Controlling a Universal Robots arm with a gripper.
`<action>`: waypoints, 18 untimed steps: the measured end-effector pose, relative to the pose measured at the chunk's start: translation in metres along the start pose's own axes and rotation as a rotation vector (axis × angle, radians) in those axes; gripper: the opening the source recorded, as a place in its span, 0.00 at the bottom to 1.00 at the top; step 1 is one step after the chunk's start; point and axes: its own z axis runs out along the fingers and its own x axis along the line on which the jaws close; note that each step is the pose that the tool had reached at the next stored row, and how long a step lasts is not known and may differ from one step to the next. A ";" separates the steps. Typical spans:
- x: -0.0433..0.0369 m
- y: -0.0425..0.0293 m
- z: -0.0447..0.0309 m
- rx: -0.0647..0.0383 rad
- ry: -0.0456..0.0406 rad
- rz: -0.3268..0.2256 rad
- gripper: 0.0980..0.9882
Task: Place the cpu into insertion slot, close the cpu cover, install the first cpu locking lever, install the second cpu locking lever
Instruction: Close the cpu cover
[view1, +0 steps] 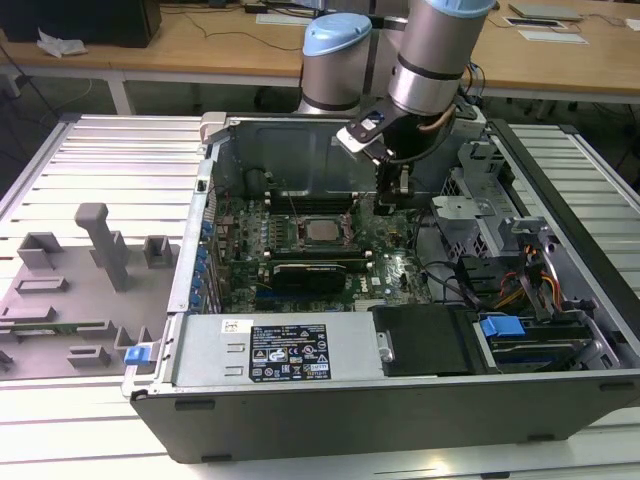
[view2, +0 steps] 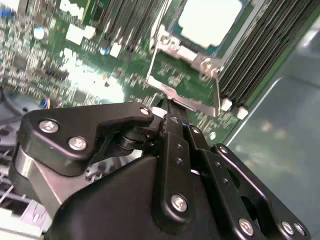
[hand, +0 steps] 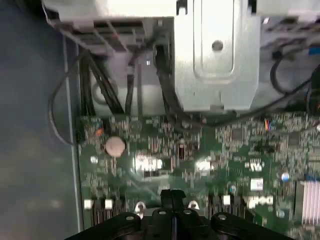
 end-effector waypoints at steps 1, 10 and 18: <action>0.0000 0.0000 -0.0001 0.009 -0.0005 0.000 0.01; -0.0004 -0.0125 0.0016 -0.008 0.0002 0.000 0.01; -0.0009 -0.0288 0.0035 -0.035 0.0009 0.000 0.01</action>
